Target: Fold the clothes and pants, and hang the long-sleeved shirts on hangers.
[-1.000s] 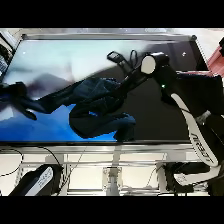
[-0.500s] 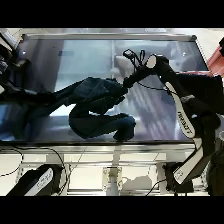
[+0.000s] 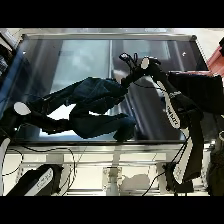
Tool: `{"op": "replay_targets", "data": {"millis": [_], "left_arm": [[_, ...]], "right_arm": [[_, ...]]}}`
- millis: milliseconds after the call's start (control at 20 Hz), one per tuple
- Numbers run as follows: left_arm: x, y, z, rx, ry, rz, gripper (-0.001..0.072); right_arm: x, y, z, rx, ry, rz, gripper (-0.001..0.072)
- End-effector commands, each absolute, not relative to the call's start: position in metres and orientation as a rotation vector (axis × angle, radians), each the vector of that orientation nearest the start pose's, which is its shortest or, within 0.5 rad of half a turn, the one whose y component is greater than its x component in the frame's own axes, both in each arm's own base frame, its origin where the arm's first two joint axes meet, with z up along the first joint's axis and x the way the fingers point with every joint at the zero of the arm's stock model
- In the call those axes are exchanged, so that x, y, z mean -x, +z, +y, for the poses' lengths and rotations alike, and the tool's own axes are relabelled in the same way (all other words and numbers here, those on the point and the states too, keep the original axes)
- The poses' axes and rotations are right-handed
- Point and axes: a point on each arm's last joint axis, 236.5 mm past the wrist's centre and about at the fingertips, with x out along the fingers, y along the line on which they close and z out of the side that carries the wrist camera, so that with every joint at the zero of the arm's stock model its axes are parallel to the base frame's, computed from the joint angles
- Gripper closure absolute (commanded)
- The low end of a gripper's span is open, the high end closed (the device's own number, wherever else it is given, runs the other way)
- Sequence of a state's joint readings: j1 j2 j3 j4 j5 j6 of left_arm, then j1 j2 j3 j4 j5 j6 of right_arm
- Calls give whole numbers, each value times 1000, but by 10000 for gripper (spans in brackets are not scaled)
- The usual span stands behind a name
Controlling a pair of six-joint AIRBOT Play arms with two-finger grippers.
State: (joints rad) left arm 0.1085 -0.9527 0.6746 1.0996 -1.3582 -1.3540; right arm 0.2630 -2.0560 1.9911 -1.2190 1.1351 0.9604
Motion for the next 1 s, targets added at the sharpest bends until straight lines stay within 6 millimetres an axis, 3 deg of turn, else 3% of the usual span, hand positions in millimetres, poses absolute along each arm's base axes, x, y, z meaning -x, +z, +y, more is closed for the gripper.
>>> {"op": "replay_targets", "data": {"millis": [0, 200, 350, 450, 600, 750, 800, 850, 900, 950], "left_arm": [[-218, -46, -82, 400, -323, 1521, 65], [-246, -47, -77, 416, -262, 1415, 72], [-239, -57, -93, 390, -298, 1466, 80], [-241, -66, -106, 375, -317, 1481, 136], [-251, -75, -127, 394, -344, 1465, 136], [-256, -82, -131, 398, -338, 1461, 137], [-257, -83, -130, 399, -333, 1459, 205], [-260, -84, -129, 399, -327, 1446, 302], [-264, -83, -129, 400, -323, 1433, 419], [-265, -83, -129, 400, -321, 1427, 603]], "right_arm": [[-548, -56, 226, 348, 776, 1039, 152], [-553, -53, 231, 349, 791, 1002, 153], [-548, -51, 241, 355, 834, 987, 154], [-534, -57, 250, 361, 894, 1019, 154], [-512, -75, 258, 382, 954, 1093, 154], [-507, -83, 264, 371, 970, 1111, 178], [-507, -85, 265, 364, 972, 1116, 198], [-506, -86, 266, 356, 976, 1118, 281], [-506, -87, 267, 351, 976, 1119, 361], [-505, -86, 267, 350, 978, 1120, 450]]}}
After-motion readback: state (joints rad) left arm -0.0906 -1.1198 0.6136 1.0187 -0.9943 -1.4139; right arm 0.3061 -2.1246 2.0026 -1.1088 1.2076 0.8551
